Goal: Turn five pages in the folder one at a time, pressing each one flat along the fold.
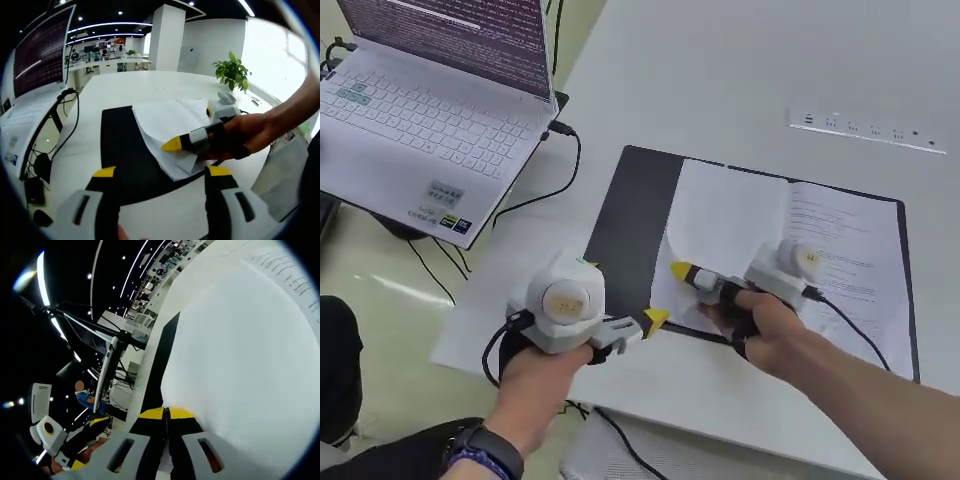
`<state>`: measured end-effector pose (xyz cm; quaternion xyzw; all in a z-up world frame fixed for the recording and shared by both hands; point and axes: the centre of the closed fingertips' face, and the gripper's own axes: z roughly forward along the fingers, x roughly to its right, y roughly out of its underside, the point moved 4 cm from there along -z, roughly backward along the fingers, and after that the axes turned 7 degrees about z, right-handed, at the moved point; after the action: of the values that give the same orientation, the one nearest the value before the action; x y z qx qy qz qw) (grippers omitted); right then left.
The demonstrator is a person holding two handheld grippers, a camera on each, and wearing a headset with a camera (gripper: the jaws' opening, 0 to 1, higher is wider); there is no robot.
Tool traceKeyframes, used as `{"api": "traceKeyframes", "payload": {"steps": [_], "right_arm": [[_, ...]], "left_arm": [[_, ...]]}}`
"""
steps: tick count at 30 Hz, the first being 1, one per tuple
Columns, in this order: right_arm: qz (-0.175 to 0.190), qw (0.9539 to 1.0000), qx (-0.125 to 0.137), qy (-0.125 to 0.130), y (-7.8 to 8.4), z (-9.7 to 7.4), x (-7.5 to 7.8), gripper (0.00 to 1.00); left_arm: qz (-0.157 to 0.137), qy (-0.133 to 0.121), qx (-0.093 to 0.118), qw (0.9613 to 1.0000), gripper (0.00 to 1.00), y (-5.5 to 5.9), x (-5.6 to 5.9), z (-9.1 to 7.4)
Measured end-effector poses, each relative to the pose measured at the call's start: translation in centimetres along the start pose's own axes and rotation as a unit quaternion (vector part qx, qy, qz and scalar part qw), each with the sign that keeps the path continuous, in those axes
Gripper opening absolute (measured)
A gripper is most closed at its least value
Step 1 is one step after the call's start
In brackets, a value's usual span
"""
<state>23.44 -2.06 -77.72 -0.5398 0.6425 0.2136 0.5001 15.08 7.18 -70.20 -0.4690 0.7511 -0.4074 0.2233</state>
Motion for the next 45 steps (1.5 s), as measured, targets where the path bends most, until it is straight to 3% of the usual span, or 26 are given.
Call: {"api": "traceKeyframes", "payload": {"steps": [5, 16, 22, 29, 32, 38, 45], "right_arm": [[-0.002, 1.0000, 0.008, -0.001, 0.1, 0.1, 0.0, 0.02], [0.023, 0.9980, 0.007, -0.058, 0.9, -0.7, -1.6, 0.28], [0.000, 0.9972, 0.010, -0.074, 1.0, -2.2, -2.4, 0.39], [-0.045, 0.9967, 0.029, -0.061, -0.1, -5.5, -1.9, 0.34], [-0.086, 0.9946, 0.037, -0.043, -0.7, -7.0, -1.0, 0.33], [-0.083, 0.9949, 0.049, -0.030, -1.5, -9.1, 0.0, 0.31], [-0.081, 0.9945, 0.064, -0.022, -2.4, -10.5, 0.9, 0.31]], "left_arm": [[0.004, 0.004, -0.004, 1.0000, 0.70, 0.1, -0.1, 0.0], [0.002, 0.010, -0.001, 0.9999, 0.64, -0.1, -0.4, 0.4], [0.001, 0.015, 0.002, 0.9999, 0.58, -0.6, -0.3, 1.1], [0.013, 0.027, 0.001, 0.9995, 0.44, -1.2, 0.2, 2.5], [0.018, 0.035, -0.001, 0.9992, 0.40, -1.3, 0.5, 3.2], [0.031, 0.049, -0.007, 0.9983, 0.24, -1.5, 1.3, 4.7], [0.022, 0.063, -0.027, 0.9974, 0.10, 0.2, 1.8, 6.7]]}}
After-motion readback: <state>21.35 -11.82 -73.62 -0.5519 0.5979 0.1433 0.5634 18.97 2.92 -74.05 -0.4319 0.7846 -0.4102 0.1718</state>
